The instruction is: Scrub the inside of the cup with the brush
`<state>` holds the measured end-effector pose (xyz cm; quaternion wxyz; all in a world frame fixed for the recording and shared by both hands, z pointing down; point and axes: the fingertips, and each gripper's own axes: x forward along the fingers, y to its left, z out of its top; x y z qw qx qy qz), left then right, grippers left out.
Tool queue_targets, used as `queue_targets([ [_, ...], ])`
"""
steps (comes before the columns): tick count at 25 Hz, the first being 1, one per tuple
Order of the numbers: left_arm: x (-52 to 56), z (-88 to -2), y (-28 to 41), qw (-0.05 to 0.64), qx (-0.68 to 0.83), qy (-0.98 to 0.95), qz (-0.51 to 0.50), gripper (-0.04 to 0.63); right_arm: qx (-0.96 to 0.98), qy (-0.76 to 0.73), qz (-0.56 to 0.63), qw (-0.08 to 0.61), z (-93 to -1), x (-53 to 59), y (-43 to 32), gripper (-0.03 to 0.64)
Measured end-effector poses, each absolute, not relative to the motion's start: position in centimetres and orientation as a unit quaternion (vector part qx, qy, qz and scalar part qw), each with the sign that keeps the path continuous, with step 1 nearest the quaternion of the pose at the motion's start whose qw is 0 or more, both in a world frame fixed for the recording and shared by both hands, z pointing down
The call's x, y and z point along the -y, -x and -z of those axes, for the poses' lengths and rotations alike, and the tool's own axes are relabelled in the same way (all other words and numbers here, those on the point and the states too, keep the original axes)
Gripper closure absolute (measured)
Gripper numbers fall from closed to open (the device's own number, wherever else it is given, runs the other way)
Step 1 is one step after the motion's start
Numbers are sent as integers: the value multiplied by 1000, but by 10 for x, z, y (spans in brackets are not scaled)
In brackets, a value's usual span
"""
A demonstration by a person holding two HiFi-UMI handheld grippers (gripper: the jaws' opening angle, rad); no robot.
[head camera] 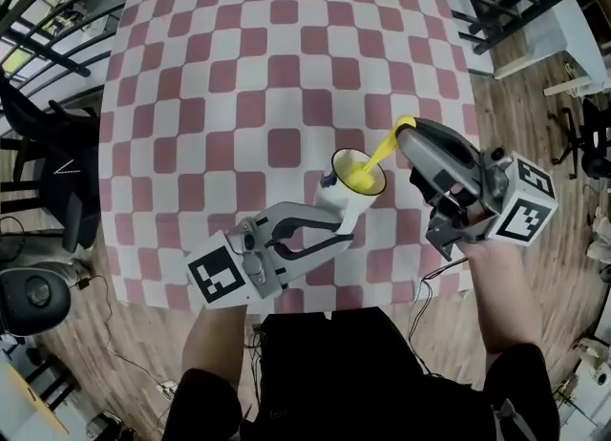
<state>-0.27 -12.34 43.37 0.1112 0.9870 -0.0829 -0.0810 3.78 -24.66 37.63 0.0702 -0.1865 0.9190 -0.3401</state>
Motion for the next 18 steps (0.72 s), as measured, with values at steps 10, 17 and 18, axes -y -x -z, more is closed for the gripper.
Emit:
queue_targets([
  [10, 138, -531, -13, 129, 80, -988, 18, 554, -895, 222, 384, 44, -475, 249, -38, 574],
  [17, 131, -569, -14, 135, 89, -987, -19, 554, -900, 212, 380, 1, -503, 234, -23, 572],
  [18, 130, -571, -13, 136, 92, -986, -21, 554, -901, 210, 380, 0, -504, 232, -22, 572],
])
